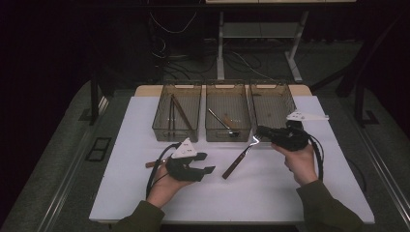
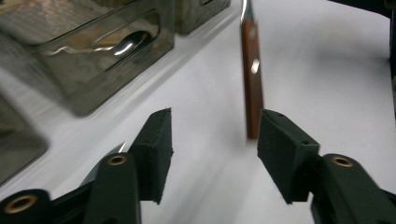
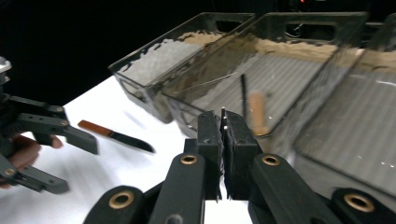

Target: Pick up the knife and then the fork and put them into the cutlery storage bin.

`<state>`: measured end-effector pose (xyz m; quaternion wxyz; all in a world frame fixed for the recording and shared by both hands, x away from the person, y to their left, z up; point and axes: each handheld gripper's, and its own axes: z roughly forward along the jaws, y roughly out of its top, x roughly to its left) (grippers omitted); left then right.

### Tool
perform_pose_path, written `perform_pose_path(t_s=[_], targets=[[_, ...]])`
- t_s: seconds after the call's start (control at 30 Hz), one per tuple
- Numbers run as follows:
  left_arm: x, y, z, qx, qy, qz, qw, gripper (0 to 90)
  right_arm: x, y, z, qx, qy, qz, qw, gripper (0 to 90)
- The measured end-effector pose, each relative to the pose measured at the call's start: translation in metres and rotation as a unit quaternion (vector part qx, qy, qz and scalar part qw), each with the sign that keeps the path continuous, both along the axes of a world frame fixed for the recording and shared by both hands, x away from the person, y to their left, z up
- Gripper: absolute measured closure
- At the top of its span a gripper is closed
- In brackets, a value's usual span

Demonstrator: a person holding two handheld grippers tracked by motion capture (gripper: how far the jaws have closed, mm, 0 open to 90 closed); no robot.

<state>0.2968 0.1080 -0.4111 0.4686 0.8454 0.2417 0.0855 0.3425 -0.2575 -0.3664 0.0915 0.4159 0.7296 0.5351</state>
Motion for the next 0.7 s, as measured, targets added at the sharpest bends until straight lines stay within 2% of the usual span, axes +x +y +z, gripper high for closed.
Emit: perform_pose_path(t_s=[0.17,0.33,0.6,0.7], targets=[[-0.002,0.027,-0.003,-0.011,0.009,0.011,0.9998,35.9,0.010,-0.021,0.010,-0.005,0.005,-0.013,0.9999,86.4],[-0.009,0.046,-0.011,-0.008,0.011,0.010,0.9999,27.4,0.018,-0.042,0.023,-0.002,-0.001,-0.027,0.9996,86.3],[-0.013,0.047,-0.019,-0.018,0.010,0.001,0.9998,11.2,0.031,-0.072,0.050,-0.008,-0.018,-0.064,0.9978,86.3],[-0.013,0.047,-0.022,-0.016,0.016,-0.002,0.9998,2.7,0.038,-0.082,0.060,-0.010,-0.024,-0.077,0.9967,86.4]])
